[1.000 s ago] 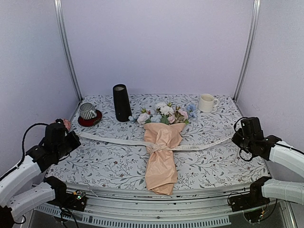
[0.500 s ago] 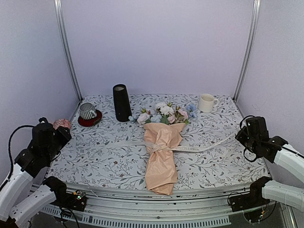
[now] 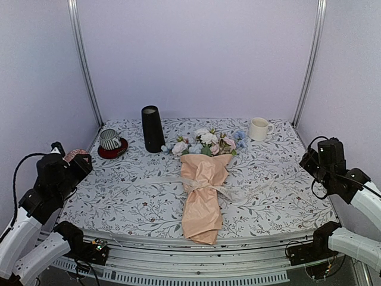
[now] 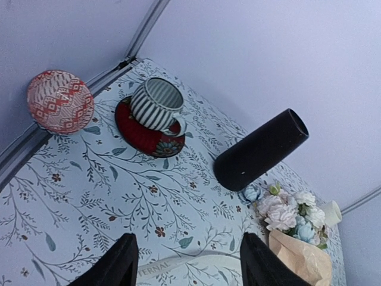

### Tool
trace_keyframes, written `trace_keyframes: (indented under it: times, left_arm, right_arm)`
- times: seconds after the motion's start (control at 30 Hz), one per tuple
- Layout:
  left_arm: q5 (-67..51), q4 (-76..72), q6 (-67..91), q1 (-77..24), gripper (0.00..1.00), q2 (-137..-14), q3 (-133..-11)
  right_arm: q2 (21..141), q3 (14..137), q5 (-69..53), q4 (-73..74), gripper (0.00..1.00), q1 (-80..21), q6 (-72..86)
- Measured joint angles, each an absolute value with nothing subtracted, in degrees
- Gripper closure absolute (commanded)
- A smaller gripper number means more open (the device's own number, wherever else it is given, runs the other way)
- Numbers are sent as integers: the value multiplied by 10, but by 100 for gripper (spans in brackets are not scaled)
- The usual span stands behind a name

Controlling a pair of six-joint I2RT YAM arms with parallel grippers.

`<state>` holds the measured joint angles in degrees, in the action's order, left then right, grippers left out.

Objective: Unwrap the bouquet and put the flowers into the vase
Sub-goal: Untie the ribbon from the tied bouquet.

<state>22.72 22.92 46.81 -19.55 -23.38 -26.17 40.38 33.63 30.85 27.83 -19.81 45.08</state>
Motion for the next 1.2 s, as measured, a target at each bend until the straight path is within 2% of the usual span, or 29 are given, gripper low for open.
trace_keyframes:
  times: [0.27,0.4,0.5,0.7,0.87,1.2]
  left_arm:
    - [138,156,420,-195,40,-238,-244]
    - [57,94,391,-195,38,-262,-228]
    - [1,53,377,-195,38,-291,-216]
    - [-98,-24,357,-207,39,-362,-209]
    - [-116,-77,335,-283,40,-422,-209]
    - [-98,-130,287,-396,43,-554,-236]
  right_arm:
    - [381,385,357,330,30,-198,448]
    - [363,387,331,316,30,-198,416]
    - [358,382,260,269,31,-198,363]
    - [390,351,36,160,36,-198,265]
    - [465,336,-143,84,39,-208,217]
    - [540,307,-216,-29,43,-307,205]
